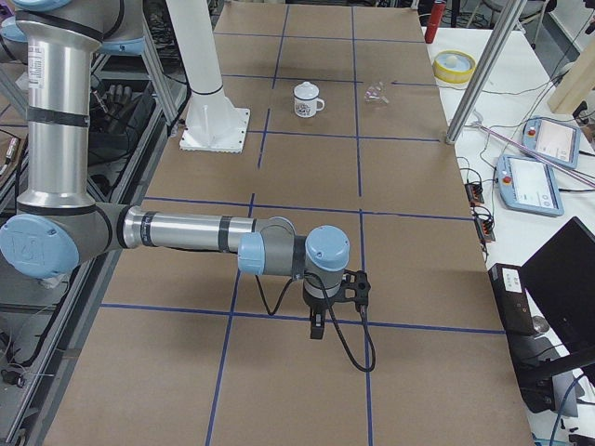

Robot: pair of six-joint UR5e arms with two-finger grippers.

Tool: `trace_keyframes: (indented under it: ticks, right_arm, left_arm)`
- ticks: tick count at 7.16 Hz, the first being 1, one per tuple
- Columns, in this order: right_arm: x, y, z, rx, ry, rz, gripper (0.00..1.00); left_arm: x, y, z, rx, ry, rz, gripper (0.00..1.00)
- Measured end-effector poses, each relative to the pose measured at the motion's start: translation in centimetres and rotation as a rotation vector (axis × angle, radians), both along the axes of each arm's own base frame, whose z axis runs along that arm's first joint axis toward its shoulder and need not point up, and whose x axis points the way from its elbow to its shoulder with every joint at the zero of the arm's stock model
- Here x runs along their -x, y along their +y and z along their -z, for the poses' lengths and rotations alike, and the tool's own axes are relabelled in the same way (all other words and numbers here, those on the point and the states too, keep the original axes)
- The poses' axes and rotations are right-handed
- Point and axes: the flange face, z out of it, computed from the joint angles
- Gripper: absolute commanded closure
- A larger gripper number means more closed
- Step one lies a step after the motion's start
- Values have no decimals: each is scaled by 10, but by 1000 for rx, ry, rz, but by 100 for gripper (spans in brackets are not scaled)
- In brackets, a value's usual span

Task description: Remove funnel from cup

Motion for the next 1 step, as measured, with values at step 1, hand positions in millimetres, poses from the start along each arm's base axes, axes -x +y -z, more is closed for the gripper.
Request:
trace_keyframes:
  ticks: [1]
  right_arm:
    - [0,0,0,0,0,0,0]
  left_arm:
    - [0,0,0,-1,0,0,0]
